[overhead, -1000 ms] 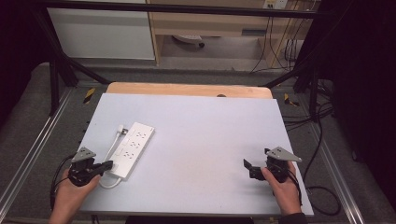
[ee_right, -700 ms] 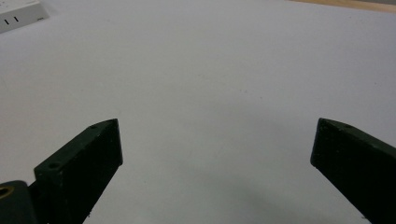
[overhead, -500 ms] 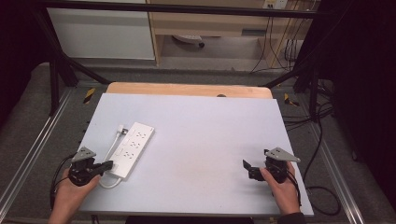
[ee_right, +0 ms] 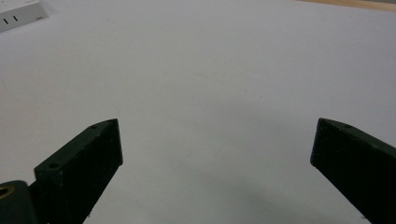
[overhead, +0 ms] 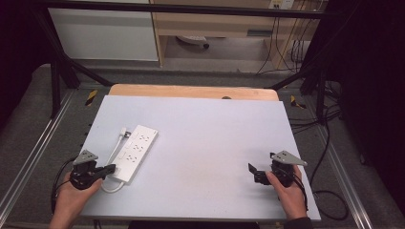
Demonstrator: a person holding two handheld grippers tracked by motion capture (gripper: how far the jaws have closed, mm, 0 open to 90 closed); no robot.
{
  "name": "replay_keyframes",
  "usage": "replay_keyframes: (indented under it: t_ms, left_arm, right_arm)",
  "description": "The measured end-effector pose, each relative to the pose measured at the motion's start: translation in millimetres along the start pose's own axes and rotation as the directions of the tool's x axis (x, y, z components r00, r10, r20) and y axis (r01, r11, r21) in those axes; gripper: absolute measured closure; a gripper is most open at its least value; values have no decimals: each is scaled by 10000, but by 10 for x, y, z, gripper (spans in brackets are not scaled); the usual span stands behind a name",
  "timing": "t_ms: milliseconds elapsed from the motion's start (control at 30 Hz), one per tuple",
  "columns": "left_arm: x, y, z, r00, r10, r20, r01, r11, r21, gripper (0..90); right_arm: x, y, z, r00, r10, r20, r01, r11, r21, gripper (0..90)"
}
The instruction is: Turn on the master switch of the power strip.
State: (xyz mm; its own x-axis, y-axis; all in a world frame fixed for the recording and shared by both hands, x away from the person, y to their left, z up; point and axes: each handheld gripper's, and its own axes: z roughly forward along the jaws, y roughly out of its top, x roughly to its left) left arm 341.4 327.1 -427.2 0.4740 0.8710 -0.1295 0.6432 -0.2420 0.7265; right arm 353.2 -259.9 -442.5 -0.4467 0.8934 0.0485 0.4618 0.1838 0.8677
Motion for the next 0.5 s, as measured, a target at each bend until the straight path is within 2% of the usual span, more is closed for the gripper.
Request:
replay_keyframes:
  t_ms: [500]
  left_arm:
    - [0, 0, -2, 10000, 29, -12, -29, 10000, 37, 900]
  right_arm:
    - [3, 11, -6, 9999, -144, -26, 144, 9999, -41, 27]
